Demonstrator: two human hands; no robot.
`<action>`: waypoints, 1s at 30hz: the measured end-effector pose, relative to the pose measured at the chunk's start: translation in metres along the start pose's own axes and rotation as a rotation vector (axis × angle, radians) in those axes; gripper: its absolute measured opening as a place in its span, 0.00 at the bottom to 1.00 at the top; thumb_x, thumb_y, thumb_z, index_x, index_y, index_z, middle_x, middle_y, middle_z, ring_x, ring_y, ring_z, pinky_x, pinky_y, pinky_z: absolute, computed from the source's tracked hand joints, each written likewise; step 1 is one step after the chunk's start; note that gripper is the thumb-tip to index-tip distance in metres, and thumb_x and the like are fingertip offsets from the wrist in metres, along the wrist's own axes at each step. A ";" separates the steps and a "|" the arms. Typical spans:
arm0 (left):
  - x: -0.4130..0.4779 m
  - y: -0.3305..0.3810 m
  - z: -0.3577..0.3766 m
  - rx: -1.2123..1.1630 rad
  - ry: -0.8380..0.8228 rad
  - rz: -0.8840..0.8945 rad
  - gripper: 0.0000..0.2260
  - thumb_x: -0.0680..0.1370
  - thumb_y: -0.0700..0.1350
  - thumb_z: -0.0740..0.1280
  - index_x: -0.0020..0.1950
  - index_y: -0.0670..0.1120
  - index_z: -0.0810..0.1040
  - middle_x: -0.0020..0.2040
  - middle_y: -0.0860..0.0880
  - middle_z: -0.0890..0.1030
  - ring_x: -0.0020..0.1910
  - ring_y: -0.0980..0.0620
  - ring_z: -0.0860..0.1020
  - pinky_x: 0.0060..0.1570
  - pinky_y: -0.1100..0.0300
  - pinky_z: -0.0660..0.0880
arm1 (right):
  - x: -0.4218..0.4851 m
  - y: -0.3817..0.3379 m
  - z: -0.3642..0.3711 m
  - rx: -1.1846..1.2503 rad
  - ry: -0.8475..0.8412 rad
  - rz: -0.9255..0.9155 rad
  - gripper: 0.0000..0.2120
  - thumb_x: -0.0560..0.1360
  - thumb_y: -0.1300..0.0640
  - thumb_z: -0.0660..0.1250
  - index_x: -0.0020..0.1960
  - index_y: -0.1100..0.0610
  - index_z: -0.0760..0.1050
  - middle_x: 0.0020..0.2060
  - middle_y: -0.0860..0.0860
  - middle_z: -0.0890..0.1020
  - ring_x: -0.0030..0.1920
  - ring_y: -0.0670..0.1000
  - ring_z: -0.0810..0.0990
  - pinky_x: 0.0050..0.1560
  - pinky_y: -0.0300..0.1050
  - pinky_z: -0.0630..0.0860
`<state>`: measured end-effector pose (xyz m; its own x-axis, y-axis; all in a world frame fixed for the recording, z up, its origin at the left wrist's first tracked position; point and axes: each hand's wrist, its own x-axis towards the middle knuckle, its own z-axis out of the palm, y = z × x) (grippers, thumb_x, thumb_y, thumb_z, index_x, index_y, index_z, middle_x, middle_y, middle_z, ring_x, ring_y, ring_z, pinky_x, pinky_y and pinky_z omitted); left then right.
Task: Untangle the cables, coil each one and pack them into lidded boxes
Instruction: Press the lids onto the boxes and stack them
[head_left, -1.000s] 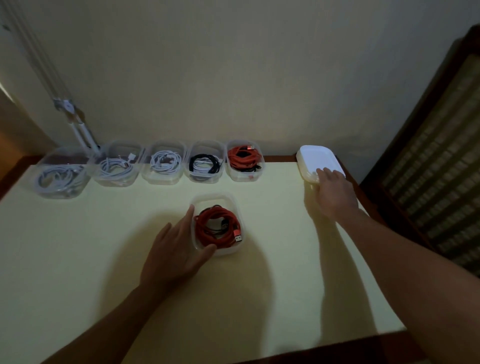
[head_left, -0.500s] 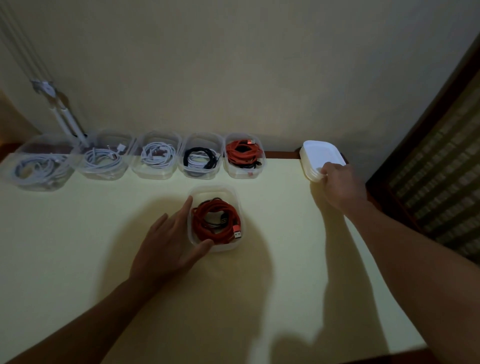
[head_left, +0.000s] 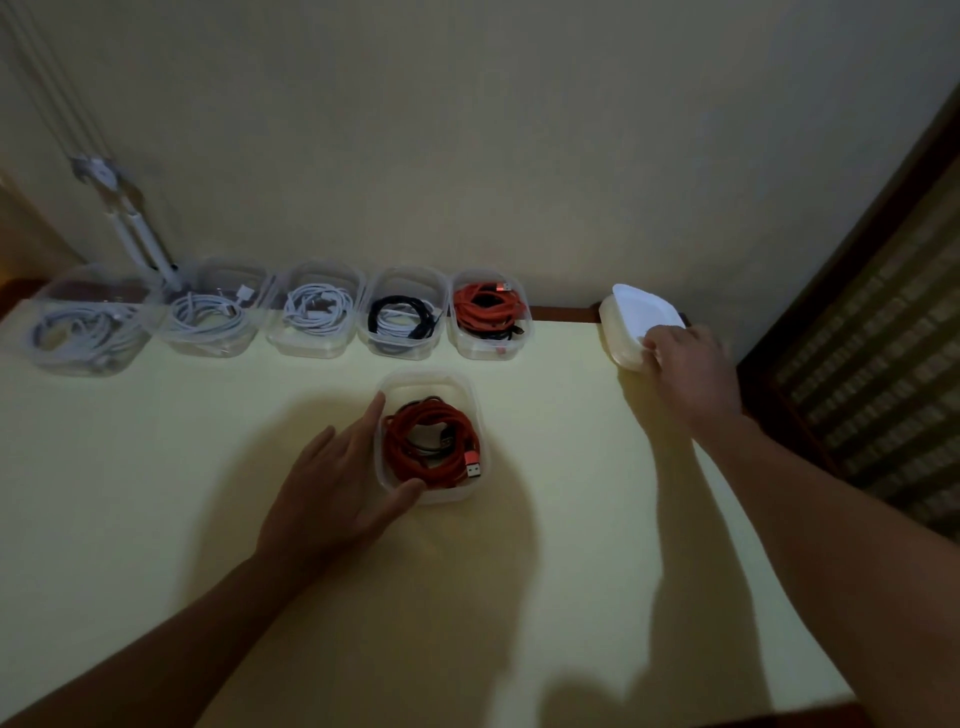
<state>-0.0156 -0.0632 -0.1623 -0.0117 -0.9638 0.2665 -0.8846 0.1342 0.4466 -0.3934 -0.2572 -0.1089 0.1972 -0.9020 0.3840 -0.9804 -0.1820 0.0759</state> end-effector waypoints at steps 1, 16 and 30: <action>0.000 0.000 0.000 0.001 0.000 -0.007 0.46 0.73 0.72 0.55 0.82 0.45 0.52 0.68 0.44 0.77 0.62 0.48 0.74 0.64 0.47 0.71 | -0.002 -0.002 -0.002 0.014 0.032 -0.026 0.07 0.80 0.57 0.63 0.54 0.56 0.78 0.53 0.55 0.83 0.55 0.61 0.75 0.54 0.55 0.67; -0.001 0.001 -0.002 -0.006 -0.047 -0.013 0.52 0.69 0.77 0.56 0.82 0.46 0.46 0.77 0.50 0.67 0.76 0.52 0.65 0.76 0.52 0.56 | -0.110 -0.175 -0.051 0.426 0.097 -0.598 0.13 0.80 0.55 0.61 0.55 0.62 0.79 0.63 0.56 0.79 0.65 0.57 0.75 0.59 0.51 0.74; -0.004 0.000 -0.002 -0.028 0.017 0.080 0.53 0.69 0.79 0.56 0.80 0.41 0.57 0.75 0.48 0.71 0.71 0.50 0.72 0.67 0.47 0.69 | -0.109 -0.199 -0.069 0.564 -0.043 -0.632 0.17 0.83 0.48 0.58 0.59 0.57 0.80 0.65 0.50 0.79 0.70 0.49 0.72 0.70 0.39 0.65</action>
<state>-0.0147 -0.0593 -0.1613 -0.0733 -0.9457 0.3166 -0.8680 0.2168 0.4467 -0.2203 -0.0960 -0.1023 0.7189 -0.5771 0.3875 -0.5407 -0.8146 -0.2100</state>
